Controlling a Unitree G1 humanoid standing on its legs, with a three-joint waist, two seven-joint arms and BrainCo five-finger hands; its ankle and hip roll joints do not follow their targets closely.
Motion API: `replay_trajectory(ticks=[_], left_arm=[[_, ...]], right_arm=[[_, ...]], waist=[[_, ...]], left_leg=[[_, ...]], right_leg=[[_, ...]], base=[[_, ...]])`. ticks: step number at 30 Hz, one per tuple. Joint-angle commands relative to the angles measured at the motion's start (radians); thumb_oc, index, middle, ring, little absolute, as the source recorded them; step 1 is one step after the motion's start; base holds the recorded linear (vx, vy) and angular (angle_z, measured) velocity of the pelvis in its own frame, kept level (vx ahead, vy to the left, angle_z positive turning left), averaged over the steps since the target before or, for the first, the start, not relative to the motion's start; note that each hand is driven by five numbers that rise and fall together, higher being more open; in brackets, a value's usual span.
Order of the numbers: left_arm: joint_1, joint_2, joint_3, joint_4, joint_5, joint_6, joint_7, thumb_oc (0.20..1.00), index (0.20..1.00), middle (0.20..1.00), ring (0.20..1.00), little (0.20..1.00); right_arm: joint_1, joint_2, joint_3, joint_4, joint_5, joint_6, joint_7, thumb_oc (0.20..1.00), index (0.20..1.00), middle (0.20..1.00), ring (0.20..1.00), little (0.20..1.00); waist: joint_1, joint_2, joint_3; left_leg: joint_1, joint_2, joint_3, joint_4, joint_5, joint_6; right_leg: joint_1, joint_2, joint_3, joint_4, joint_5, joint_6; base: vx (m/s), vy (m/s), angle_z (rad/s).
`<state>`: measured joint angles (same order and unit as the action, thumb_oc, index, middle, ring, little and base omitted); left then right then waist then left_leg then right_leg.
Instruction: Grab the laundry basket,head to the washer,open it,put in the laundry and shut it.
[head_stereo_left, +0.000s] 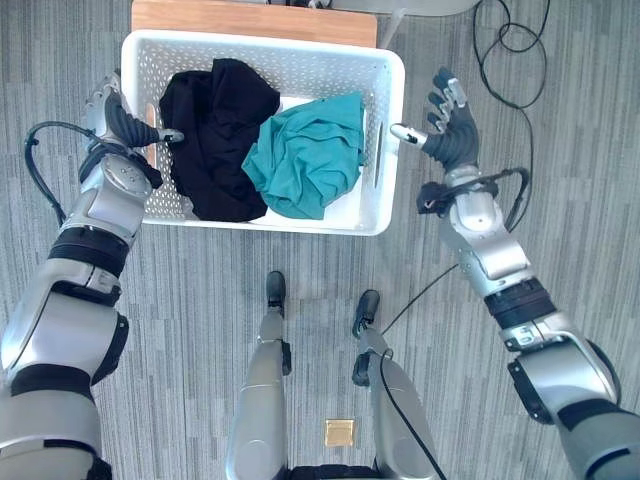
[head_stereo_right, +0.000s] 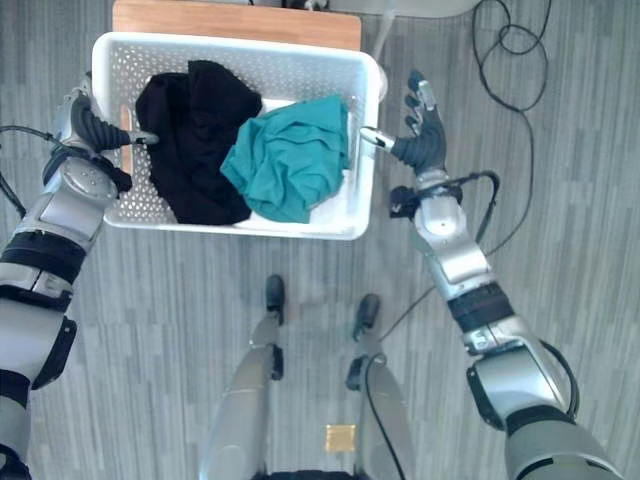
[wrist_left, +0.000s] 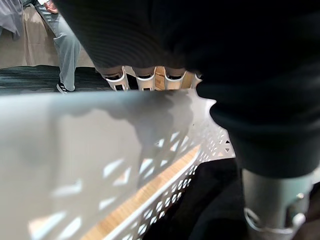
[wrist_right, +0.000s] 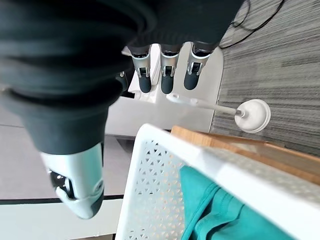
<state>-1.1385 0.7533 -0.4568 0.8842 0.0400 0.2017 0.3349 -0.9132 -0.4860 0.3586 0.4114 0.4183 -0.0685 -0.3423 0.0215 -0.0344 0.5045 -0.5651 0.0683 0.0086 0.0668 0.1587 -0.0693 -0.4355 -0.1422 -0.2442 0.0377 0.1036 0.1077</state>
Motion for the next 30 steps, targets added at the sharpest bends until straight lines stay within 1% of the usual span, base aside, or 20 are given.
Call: replay_trajectory(ticks=[1,3,8,12,14,16,17,18,22,28,30], left_arm=[[-0.036,-0.002,0.018,0.024,-0.009,0.001,0.046,1.0,1.0,1.0,1.0,1.0],[-0.035,-0.01,0.019,0.007,-0.008,0.006,0.052,1.0,1.0,1.0,1.0,1.0],[-0.036,-0.015,0.02,-0.013,-0.006,0.009,0.057,1.0,1.0,1.0,1.0,1.0],[-0.047,-0.032,0.016,-0.014,-0.019,0.003,0.071,1.0,1.0,1.0,1.0,1.0],[-0.063,-0.043,0.005,-0.009,-0.046,-0.005,0.08,1.0,1.0,1.0,1.0,1.0],[-0.073,-0.049,-0.005,-0.003,-0.059,-0.01,0.085,1.0,1.0,1.0,1.0,1.0],[-0.092,-0.053,-0.026,0.015,-0.078,-0.014,0.08,1.0,1.0,1.0,1.0,1.0],[-0.093,-0.053,-0.026,0.015,-0.078,-0.014,0.08,1.0,1.0,1.0,1.0,1.0],[-0.128,-0.068,-0.068,0.039,-0.115,-0.024,0.072,1.0,1.0,1.0,1.0,1.0],[-0.15,-0.093,-0.111,0.059,-0.136,-0.037,0.067,1.0,1.0,1.0,1.0,1.0],[-0.152,-0.095,-0.116,0.061,-0.139,-0.04,0.066,1.0,1.0,1.0,1.0,1.0]], right_arm=[[-0.001,-0.028,-0.003,0.001,-0.002,0.02,-0.016,1.0,1.0,1.0,1.0,1.0],[0.001,-0.019,0.005,0.015,-0.011,0.038,-0.018,1.0,1.0,1.0,1.0,1.0],[-0.017,-0.007,0.01,0.06,-0.014,0.049,-0.022,1.0,1.0,1.0,1.0,1.0],[-0.072,0.014,0.029,0.131,-0.019,0.066,-0.029,1.0,1.0,1.0,1.0,1.0],[-0.155,0.032,0.074,0.206,-0.008,0.08,-0.021,1.0,1.0,1.0,1.0,1.0],[-0.186,0.044,0.092,0.239,0.003,0.086,-0.017,1.0,1.0,1.0,1.0,1.0],[-0.243,0.06,0.138,0.295,-0.003,0.111,-0.004,1.0,1.0,1.0,1.0,1.0],[-0.244,0.06,0.138,0.295,-0.003,0.11,-0.004,1.0,1.0,1.0,1.0,1.0],[-0.365,0.106,0.234,0.41,-0.031,0.158,0.025,1.0,1.0,1.0,1.0,1.0],[-0.429,0.163,0.287,0.544,-0.04,0.199,0.034,1.0,1.0,1.0,1.0,1.0],[-0.434,0.172,0.292,0.569,-0.038,0.203,0.038,1.0,1.0,1.0,1.0,1.0]], waist=[[0.01,-0.04,-0.021],[0.009,-0.041,-0.015],[0.014,-0.038,-0.009],[0.02,-0.035,-0.011],[0.028,-0.033,-0.011],[0.031,-0.033,-0.01],[0.035,-0.034,-0.008],[0.035,-0.034,-0.007],[0.041,-0.037,0.002],[0.044,-0.043,0.005],[0.045,-0.044,0.005]], left_leg=[[-0.05,-0.007,-0.008,0.182,-0.189,-0.005],[-0.057,-0.01,-0.011,0.188,-0.191,-0.005],[-0.067,-0.017,-0.015,0.186,-0.19,-0.003],[-0.072,-0.022,-0.017,0.183,-0.188,-0.003],[-0.075,-0.025,-0.019,0.18,-0.185,-0.003],[-0.074,-0.026,-0.018,0.177,-0.183,-0.004],[-0.075,-0.028,-0.018,0.176,-0.18,-0.004],[-0.075,-0.028,-0.018,0.176,-0.18,-0.004],[-0.082,-0.031,-0.016,0.176,-0.176,-0.004],[-0.099,-0.035,-0.015,0.183,-0.176,-0.003],[-0.102,-0.036,-0.016,0.185,-0.177,-0.003]], right_leg=[[-0.039,-0.062,0.064,0.022,-0.011,0.048],[-0.043,-0.062,0.065,0.024,-0.012,0.046],[-0.049,-0.062,0.065,0.023,-0.012,0.044],[-0.052,-0.061,0.067,0.02,-0.011,0.044],[-0.054,-0.06,0.067,0.017,-0.008,0.044],[-0.053,-0.059,0.068,0.015,-0.007,0.044],[-0.055,-0.059,0.069,0.013,-0.003,0.045],[-0.054,-0.059,0.069,0.013,-0.003,0.045],[-0.056,-0.058,0.07,0.009,0.002,0.045],[-0.06,-0.056,0.07,0.005,0.003,0.044],[-0.061,-0.055,0.07,0.006,0.003,0.043]], base=[[0.0,0.0,0.0],[0.0,0.0,0.0],[0.0,0.0,0.0],[0.01,0.005,0.02],[0.01,0.02,0.04],[0.01,0.018,0.03],[0.0,0.0,0.0],[0.0,0.0,0.0],[0.0,0.026,0.02],[0.0,0.006,0.0],[0.0,0.0,0.0]])
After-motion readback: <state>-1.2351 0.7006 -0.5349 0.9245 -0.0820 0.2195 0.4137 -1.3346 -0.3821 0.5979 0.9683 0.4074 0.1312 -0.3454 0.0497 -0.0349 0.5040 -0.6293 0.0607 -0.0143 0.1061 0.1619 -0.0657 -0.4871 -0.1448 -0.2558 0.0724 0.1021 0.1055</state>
